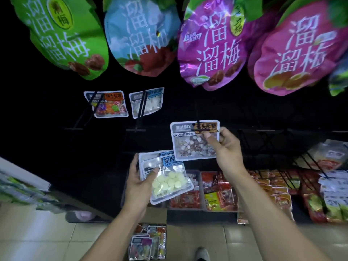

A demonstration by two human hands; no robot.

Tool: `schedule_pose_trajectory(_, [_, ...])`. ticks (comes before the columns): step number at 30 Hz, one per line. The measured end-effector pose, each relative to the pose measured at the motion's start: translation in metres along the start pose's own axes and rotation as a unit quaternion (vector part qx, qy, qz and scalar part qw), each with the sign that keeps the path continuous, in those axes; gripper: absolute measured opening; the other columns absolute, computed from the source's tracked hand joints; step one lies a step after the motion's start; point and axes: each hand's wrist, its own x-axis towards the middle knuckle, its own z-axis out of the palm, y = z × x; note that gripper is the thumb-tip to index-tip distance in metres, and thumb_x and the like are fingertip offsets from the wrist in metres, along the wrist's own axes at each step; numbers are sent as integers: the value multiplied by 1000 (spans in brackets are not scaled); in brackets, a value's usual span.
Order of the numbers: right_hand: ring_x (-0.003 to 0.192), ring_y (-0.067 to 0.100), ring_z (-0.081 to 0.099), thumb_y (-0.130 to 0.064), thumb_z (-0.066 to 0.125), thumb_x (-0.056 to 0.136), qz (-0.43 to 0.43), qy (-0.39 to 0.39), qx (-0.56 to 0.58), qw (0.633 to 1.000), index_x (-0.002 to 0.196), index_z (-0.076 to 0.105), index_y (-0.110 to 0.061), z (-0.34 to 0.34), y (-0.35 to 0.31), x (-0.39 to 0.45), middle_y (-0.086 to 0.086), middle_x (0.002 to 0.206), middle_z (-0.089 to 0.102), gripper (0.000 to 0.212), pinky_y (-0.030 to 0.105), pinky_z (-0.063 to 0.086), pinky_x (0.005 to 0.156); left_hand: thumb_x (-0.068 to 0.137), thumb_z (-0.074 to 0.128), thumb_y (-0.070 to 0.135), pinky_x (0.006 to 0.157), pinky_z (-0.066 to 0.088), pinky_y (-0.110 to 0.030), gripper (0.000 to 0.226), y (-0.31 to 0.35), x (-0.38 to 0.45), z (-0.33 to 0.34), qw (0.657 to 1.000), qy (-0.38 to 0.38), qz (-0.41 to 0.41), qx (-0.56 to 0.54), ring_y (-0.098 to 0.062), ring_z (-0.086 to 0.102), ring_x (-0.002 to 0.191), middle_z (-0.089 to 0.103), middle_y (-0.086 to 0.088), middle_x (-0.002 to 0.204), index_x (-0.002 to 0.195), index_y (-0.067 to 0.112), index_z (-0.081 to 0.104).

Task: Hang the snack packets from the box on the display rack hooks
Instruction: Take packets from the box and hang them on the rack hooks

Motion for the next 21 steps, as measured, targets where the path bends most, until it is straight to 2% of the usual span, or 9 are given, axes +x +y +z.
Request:
schedule_pose_trajectory(6, [85, 14, 76, -23, 69, 97, -2, -37, -1, 999, 94, 68, -21, -12, 2, 18, 1, 88, 79, 4, 30, 59, 76, 92, 74, 9, 79, 63, -41, 71, -11, -26, 38, 996, 81, 9, -21, -22, 77, 101, 75, 3, 123, 148, 40, 43])
schedule_pose_trajectory(9, [86, 16, 76, -25, 69, 97, 3, -61, -12, 998, 94, 68, -22, -13, 3, 22, 1, 88, 78, 4, 37, 60, 79, 92, 74, 11, 86, 62, -48, 74, -14, -39, 47, 994, 108, 1, -22, -23, 77, 101, 76, 4, 121, 151, 40, 40])
schedule_pose_trajectory(11, [87, 15, 76, -26, 69, 97, 3, -72, -10, 997, 95, 68, -22, -14, 3, 24, 1, 89, 79, 5, 37, 60, 79, 92, 75, 11, 90, 61, -53, 76, -15, -46, 50, 993, 119, 1, -18, -24, 77, 102, 76, 6, 119, 152, 40, 39])
schedule_pose_trajectory(14, [84, 12, 76, -26, 69, 97, 6, -68, -6, 998, 94, 67, -22, -14, 3, 24, -1, 89, 78, 5, 28, 59, 74, 91, 75, 11, 91, 60, -55, 75, -14, -50, 48, 991, 130, 1, -17, -24, 77, 102, 76, 5, 119, 151, 39, 41])
schedule_pose_trajectory(17, [81, 8, 75, -24, 70, 96, 12, -45, -3, 999, 94, 67, -19, -13, 3, 21, -3, 87, 78, 6, 17, 54, 64, 93, 74, 11, 85, 63, -49, 74, -10, -48, 45, 992, 129, -3, 5, -21, 78, 96, 76, 4, 118, 152, 40, 40])
schedule_pose_trajectory(19, [80, 6, 75, -23, 71, 96, 22, -27, 8, 999, 96, 68, -16, -12, 3, 18, -2, 87, 78, 8, 14, 53, 62, 93, 74, 12, 82, 64, -45, 74, -6, -47, 43, 992, 123, 0, 14, -19, 79, 94, 75, 4, 120, 152, 41, 38])
schedule_pose_trajectory(21, [79, 6, 74, -23, 71, 95, 26, -15, 11, 999, 97, 68, -16, -11, 3, 17, -1, 87, 78, 8, 12, 52, 62, 93, 74, 14, 85, 63, -47, 75, -2, -45, 43, 993, 114, 3, 16, -20, 78, 96, 75, 3, 121, 152, 42, 37])
